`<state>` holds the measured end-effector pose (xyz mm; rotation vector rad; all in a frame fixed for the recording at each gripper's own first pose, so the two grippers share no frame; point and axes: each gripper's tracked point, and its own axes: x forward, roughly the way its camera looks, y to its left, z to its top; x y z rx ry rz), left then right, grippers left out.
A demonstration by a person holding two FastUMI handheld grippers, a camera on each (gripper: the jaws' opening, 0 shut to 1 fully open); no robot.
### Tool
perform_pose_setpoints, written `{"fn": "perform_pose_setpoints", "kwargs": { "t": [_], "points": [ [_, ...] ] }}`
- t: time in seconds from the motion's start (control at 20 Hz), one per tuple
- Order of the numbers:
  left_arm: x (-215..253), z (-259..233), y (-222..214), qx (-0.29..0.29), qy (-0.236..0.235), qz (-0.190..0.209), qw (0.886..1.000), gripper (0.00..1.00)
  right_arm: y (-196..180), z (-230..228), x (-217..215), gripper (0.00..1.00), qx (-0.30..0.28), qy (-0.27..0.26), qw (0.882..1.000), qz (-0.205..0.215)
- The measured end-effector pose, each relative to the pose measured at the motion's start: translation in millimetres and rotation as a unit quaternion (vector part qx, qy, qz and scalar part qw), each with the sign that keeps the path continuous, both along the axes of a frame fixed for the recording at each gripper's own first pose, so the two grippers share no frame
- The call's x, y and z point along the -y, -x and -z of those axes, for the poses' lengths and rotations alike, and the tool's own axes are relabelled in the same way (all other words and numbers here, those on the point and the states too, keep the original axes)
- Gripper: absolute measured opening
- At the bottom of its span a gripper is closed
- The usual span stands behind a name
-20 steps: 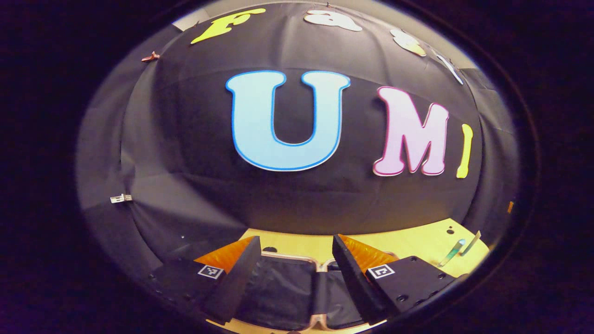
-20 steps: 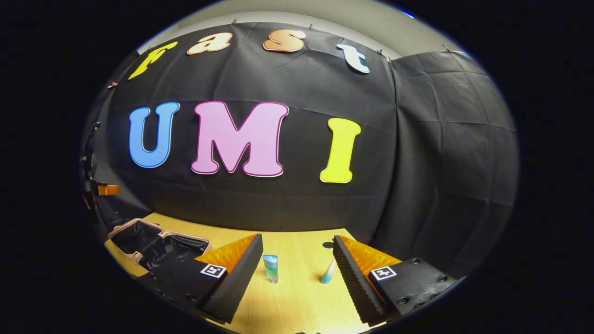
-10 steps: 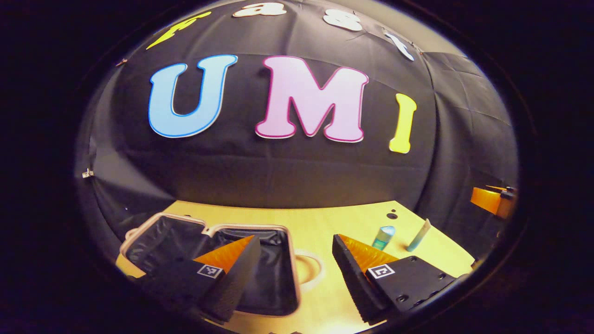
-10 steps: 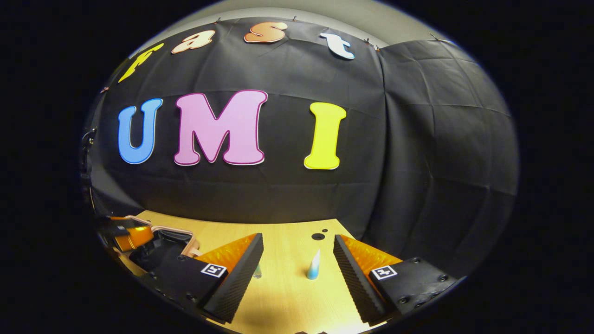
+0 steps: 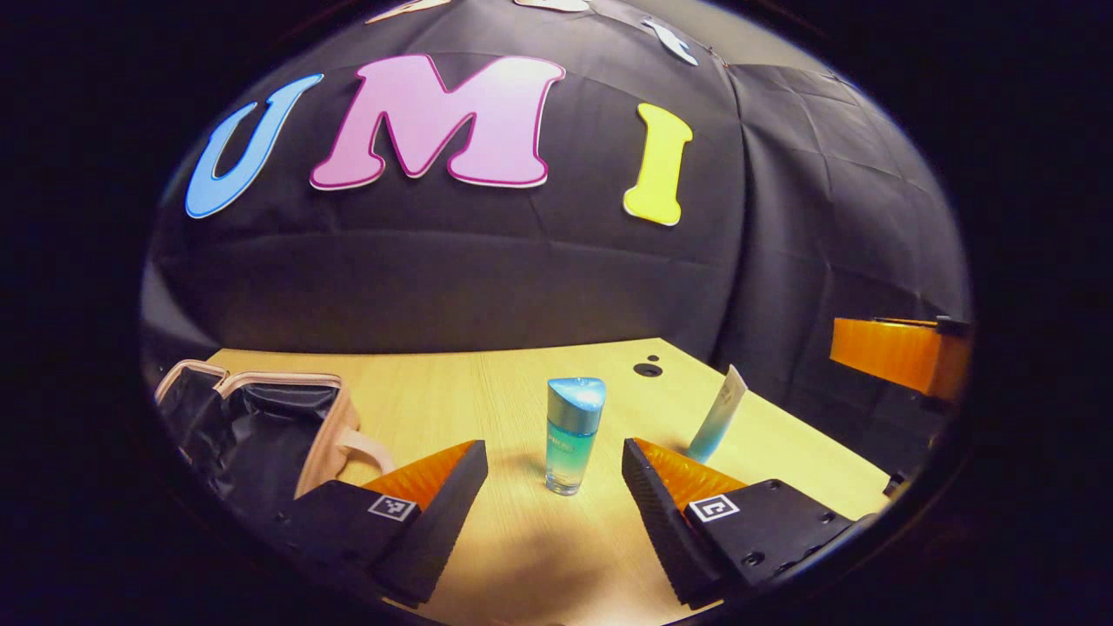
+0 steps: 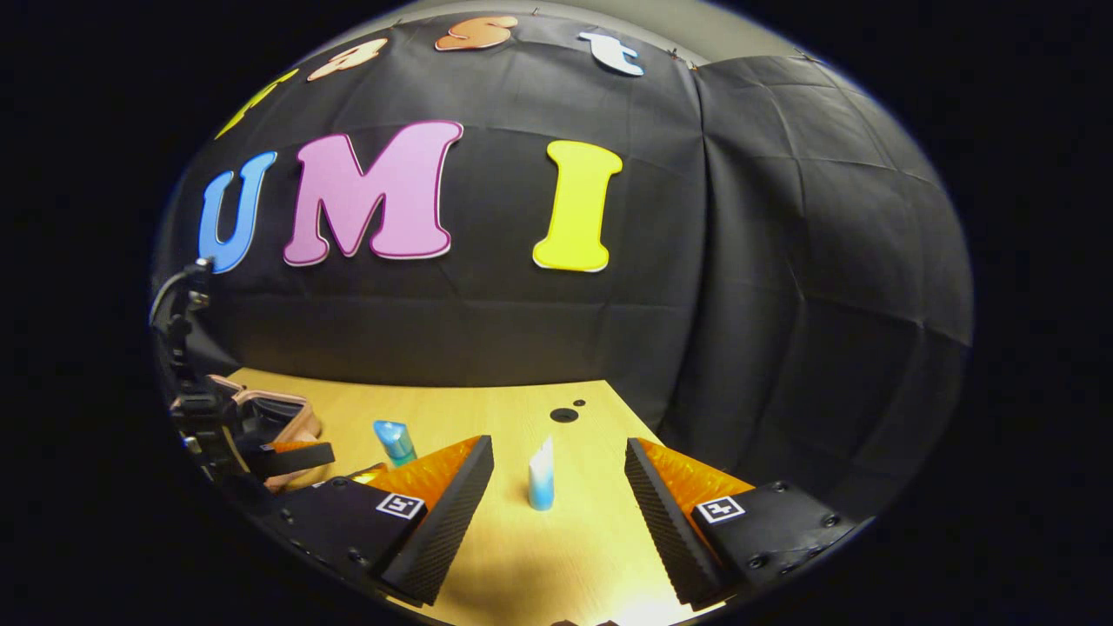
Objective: First open the suitcase, pack the skin care products into it, and then close the suitcase.
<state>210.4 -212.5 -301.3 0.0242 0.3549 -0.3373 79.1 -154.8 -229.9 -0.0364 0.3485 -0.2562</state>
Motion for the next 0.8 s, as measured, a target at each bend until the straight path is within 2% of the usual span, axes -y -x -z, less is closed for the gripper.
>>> {"fn": "perform_pose_setpoints", "kwargs": {
  "t": [0.15, 0.25, 0.4, 0.55, 0.65, 0.8],
  "points": [
    [12.4, 33.4, -30.7, -0.018, -0.02, -0.01, 1.0, 0.98, -10.0, 29.2, 5.0, 0.97, -0.019, -0.008, 1.0, -0.008],
    [15.2, 41.3, -50.4, -0.021, -0.015, -0.016, 1.0, 0.98, -18.0, 43.4, 8.7, 0.97, -0.025, -0.008, 1.0, -0.014],
    [18.2, 57.1, -72.7, -0.033, -0.026, -0.021, 0.999, 0.95, -29.0, 80.1, 9.9, 0.97, -0.06, -0.034, 0.997, -0.023],
    [29.8, 57.4, -84.2, -0.028, -0.027, -0.005, 0.999, 0.7, -41.1, 115.7, 14.2, 0.97, -0.085, -0.061, 0.994, -0.017],
    [28.1, 58.6, -87.5, -0.028, -0.044, -0.003, 0.999, 0.54, -55.4, 133.3, 16.6, 0.97, -0.089, -0.066, 0.994, -0.007],
    [28.3, 58.3, -85.7, -0.03, -0.037, -0.006, 0.999, 0.5, -75.9, 162.9, 20.1, 0.97, -0.106, -0.076, 0.991, 0.01]
  ]
}}
